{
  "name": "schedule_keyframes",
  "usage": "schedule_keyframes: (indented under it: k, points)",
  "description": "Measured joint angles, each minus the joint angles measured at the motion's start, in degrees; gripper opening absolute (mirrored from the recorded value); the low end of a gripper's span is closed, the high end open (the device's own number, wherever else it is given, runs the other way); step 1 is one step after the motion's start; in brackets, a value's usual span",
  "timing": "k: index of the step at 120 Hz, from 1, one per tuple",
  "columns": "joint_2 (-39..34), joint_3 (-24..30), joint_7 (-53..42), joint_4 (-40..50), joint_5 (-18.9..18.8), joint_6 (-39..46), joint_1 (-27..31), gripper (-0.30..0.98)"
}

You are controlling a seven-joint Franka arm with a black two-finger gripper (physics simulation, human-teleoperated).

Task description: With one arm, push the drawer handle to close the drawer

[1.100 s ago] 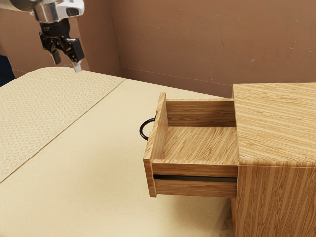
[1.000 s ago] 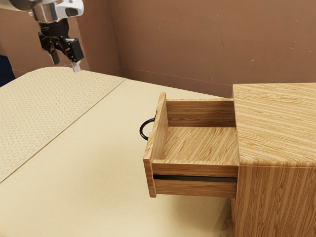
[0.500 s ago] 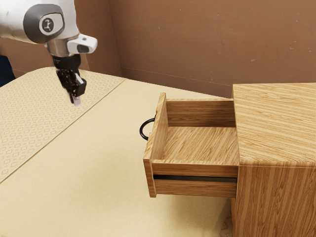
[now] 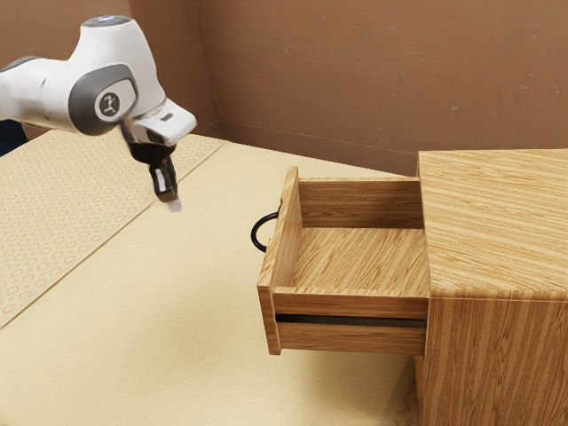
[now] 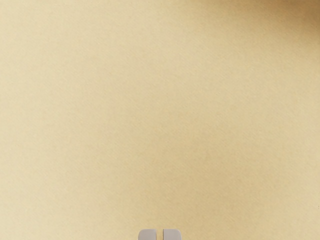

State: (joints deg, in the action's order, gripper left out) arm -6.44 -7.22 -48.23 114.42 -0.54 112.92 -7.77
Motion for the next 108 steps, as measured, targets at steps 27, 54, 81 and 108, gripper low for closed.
schedule_keyframes:
  k: [27,54,81,108]
  points:
    - [2.3,2.2,-7.7,-1.7,2.4,-1.9,0.1,-0.1]
    - [3.2,6.8,-12.9,-2.5,3.0,-3.2,-0.1,-0.1]
    - [4.4,9.2,-16.1,-3.4,3.1,-3.8,-0.4,-0.1]
    - [6.6,11.2,-17.8,-5.2,3.1,-4.1,0.0,-0.1]
